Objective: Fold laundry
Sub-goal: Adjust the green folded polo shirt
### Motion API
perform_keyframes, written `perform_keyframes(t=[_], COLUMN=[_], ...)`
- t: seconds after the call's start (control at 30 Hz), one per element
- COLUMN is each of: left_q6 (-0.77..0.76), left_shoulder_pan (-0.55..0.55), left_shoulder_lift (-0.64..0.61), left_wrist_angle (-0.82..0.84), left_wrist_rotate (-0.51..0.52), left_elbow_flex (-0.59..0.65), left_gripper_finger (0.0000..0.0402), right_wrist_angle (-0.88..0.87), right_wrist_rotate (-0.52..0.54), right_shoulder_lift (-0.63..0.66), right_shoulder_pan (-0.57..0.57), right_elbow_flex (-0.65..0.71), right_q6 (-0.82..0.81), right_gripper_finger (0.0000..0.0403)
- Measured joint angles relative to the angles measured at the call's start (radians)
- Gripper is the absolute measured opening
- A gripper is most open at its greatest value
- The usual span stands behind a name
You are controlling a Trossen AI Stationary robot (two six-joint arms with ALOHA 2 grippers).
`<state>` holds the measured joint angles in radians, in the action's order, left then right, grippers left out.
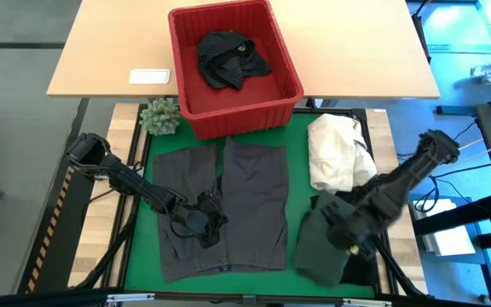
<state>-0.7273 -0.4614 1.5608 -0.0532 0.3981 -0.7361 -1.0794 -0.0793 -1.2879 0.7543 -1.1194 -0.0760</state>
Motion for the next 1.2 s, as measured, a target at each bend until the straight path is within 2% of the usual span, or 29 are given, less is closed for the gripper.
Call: perform_keyframes(t=[0.2,0.3,0.4,0.6,0.87,0.97,1.1,1.2], left_q6=[-0.028,-0.054,-0.083,-0.135,-0.19,-0.19,-0.19,-0.19], left_shoulder_pan=[0.003,0.007,0.009,0.009,0.006,-0.002,-0.015,-0.021], left_shoulder_lift=[0.0,0.0,0.0,0.0,0.0,0.0,0.0,0.0], left_wrist_angle=[0.0,0.0,0.0,0.0,0.0,0.0,0.0,0.0], left_wrist_rotate=[0.0,0.001,0.001,0.001,0.0,0.0,0.0,-0.001], left_elbow_flex=[0.0,0.0,0.0,0.0,0.0,0.0,0.0,0.0], left_gripper_finger=[0.004,0.004,0.004,0.004,0.004,0.004,0.004,0.004], right_wrist_angle=[0.026,0.072,0.074,0.066,0.067,0.073,0.082,0.082], right_wrist_rotate=[0.113,0.188,0.22,0.227,0.358,0.385,0.357,0.353], right_shoulder_lift=[-0.025,-0.04,-0.073,-0.163,-0.204,-0.24,-0.284,-0.303], right_shoulder_pan=[0.207,0.282,0.332,0.383,0.391,0.39,0.391,0.391], right_elbow_flex=[0.0,0.0,0.0,0.0,0.0,0.012,0.061,0.079], right_q6=[-0.078,-0.102,-0.103,-0.102,-0.103,-0.103,-0.102,-0.103], right_gripper_finger=[0.0259,0.0259,0.0259,0.028,0.0361,0.038,0.0383,0.0363])
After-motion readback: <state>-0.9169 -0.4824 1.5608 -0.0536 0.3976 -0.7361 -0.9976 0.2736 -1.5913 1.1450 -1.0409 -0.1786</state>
